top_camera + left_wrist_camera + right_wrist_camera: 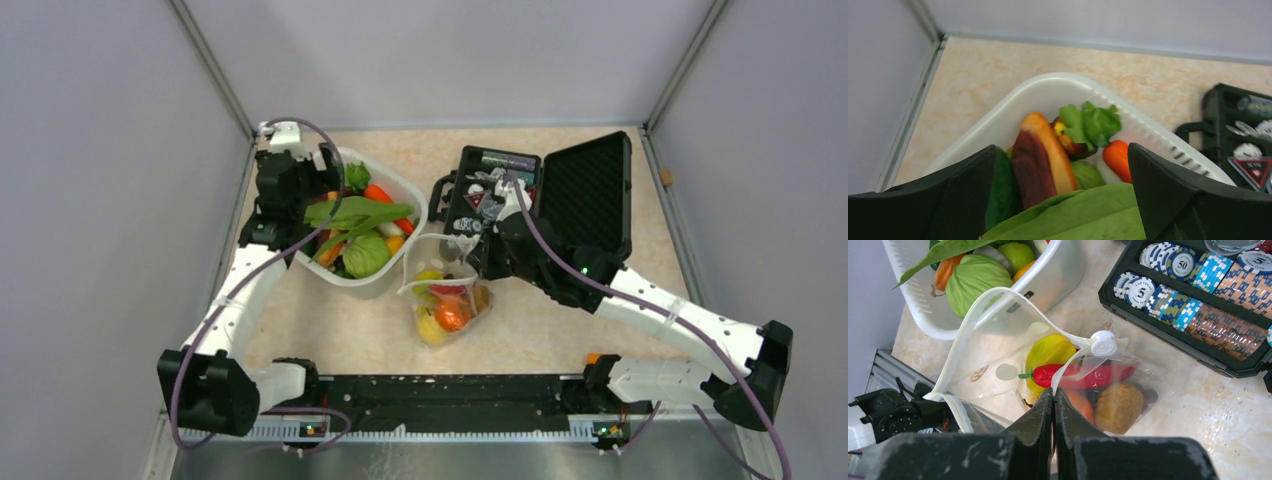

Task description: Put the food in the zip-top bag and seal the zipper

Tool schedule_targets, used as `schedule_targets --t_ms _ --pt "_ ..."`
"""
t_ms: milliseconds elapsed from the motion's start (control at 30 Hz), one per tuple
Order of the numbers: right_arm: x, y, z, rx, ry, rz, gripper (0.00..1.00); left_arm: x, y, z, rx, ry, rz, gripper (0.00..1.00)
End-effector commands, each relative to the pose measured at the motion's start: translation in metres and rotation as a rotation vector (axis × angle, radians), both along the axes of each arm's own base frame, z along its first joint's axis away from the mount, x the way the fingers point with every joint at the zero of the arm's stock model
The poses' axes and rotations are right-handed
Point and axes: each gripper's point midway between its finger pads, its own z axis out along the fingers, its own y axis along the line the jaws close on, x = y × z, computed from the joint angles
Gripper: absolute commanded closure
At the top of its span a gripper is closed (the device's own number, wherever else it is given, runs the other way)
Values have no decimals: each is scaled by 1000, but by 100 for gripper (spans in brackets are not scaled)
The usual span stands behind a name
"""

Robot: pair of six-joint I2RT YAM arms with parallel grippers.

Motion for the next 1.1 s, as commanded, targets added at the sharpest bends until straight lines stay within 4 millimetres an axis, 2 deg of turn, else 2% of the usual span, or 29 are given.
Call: schedule_targets --t_ms 0,67,133,300,433,633,900,1000,1067 --pt "3 2 7 11 -53 14 100 2 46 -18 -195 141 189 1" --pt "3 3 7 15 -56 19 100 6 58 -39 -202 213 218 1" --pt "2 3 8 15 -59 25 100 9 82 -53 -210 266 283 1" --pt "1 1 14 21 -74 32 100 21 101 -88 -250 378 319 7" --pt "1 -2 21 35 -91 24 100 24 105 -116 -262 482 313 13" --pt "0 -4 25 51 -98 23 100 34 101 -136 -258 561 267 24" --pt "-1 -2 26 60 -99 27 100 22 112 -173 -217 683 345 33" --pt "-1 -1 27 65 -98 33 100 18 115 -176 -199 697 355 49" --pt "-2 -1 29 70 -101 34 100 17 113 -172 -206 688 348 59"
